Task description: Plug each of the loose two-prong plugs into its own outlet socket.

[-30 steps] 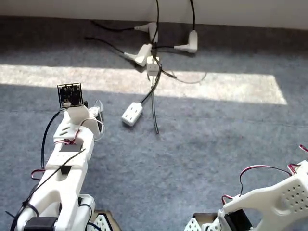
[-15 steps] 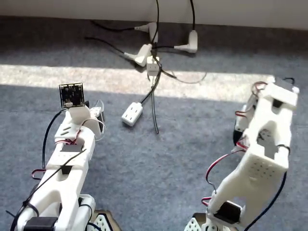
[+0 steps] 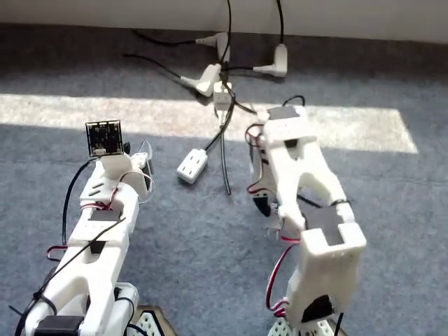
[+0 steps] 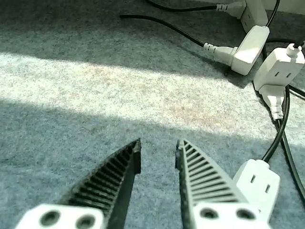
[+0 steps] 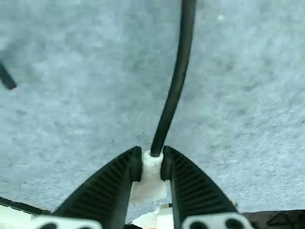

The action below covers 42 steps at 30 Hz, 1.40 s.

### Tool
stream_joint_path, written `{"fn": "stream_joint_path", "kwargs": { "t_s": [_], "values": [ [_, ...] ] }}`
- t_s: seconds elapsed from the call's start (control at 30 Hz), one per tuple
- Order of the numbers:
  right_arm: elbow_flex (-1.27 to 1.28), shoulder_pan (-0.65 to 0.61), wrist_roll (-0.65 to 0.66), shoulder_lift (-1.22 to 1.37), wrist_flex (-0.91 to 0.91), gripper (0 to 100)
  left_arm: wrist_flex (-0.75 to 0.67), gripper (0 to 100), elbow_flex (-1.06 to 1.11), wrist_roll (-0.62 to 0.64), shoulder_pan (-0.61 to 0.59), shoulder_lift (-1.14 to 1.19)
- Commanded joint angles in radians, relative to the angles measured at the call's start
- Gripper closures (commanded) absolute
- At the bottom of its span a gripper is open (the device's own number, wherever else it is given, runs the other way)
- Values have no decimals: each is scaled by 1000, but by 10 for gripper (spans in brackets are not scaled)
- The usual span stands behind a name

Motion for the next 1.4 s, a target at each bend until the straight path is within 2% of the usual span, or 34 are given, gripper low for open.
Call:
{"fn": "stream_joint_path", "kwargs": {
  "t_s": [0.0, 0.13, 0.27, 0.37, 0.53, 0.77, 0.97, 1.03, 1.17, 1.37],
  "values": [
    [8, -163, -83, -206, -21, 926, -23, 870, -35, 5, 8, -21],
    [8, -341, -98, -236, -275, 926, -23, 870, -33, 6, -10, -21],
    [-47, -410, -103, -117, -533, 926, -26, 870, -21, 8, -12, -22],
    [-202, -432, -124, 39, -587, 926, -26, 870, -19, 8, -12, -22],
    [-573, -415, -247, 358, -573, 925, -26, 870, -19, 6, 16, -22],
    [-1129, -426, -275, 682, -423, 915, -29, 870, -19, 6, 13, -22],
    [-1504, -424, -319, 849, -240, 769, -26, 870, -19, 6, -13, -22],
    [-1609, -423, -324, 886, -208, 754, -25, 870, -19, 6, -39, -22],
    [-1774, -424, -324, 901, -148, 753, -23, 870, -19, 6, -94, -25],
    [-1750, -406, -324, 773, -74, 753, -31, 868, -24, 0, -127, -22]
  ]
}}
